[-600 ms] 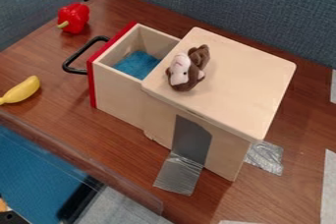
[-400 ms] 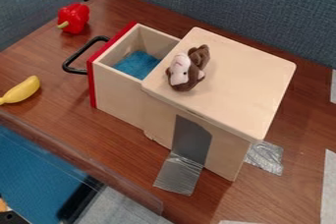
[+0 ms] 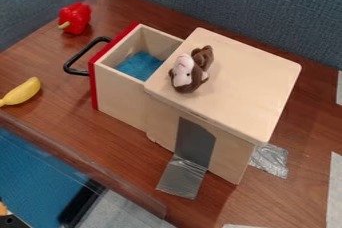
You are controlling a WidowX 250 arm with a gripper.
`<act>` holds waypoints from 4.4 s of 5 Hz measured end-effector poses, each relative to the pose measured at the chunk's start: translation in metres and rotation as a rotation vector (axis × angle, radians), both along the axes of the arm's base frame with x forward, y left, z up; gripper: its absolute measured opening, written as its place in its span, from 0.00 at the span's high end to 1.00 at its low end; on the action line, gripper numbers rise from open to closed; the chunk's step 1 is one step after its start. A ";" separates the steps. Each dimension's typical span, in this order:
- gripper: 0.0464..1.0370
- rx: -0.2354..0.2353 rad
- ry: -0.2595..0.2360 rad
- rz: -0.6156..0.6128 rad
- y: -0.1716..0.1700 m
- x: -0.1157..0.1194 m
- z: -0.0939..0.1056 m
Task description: Move the red pepper to the lower left side of the table
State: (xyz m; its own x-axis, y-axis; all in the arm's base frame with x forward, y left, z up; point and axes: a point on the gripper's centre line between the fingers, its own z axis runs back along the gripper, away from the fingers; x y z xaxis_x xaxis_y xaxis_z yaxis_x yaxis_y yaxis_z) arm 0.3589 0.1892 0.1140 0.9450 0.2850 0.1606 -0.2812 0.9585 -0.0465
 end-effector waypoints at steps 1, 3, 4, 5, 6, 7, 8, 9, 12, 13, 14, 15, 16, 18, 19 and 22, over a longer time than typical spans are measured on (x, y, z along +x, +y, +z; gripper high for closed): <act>0.04 0.000 -0.017 0.005 0.019 0.017 -0.013; 0.04 0.042 0.012 -0.081 0.045 0.033 -0.053; 0.04 0.045 0.051 -0.097 0.059 0.037 -0.072; 0.04 0.054 0.075 -0.095 0.065 0.040 -0.077; 0.04 0.059 0.087 -0.079 0.064 0.038 -0.080; 0.09 0.068 0.110 -0.082 0.062 0.037 -0.084; 0.21 0.070 0.107 -0.082 0.060 0.038 -0.083; 0.21 0.064 0.100 -0.075 0.059 0.039 -0.085; 0.21 0.013 0.013 -0.160 0.042 -0.010 -0.047; 0.21 0.020 0.037 -0.179 0.048 -0.049 -0.052; 0.21 0.036 0.066 -0.203 0.056 -0.086 -0.054; 0.21 0.041 0.075 -0.217 0.062 -0.109 -0.057; 0.21 0.051 0.077 -0.234 0.061 -0.115 -0.067; 0.21 0.086 0.089 -0.250 0.062 -0.120 -0.076; 0.21 0.067 0.119 -0.248 0.061 -0.124 -0.083; 0.03 0.040 0.144 -0.236 0.062 -0.124 -0.086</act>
State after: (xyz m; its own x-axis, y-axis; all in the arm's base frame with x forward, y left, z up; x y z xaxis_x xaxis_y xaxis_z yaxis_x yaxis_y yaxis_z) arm 0.2354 0.2512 0.0276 0.9984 0.0502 0.0263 -0.0507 0.9986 0.0169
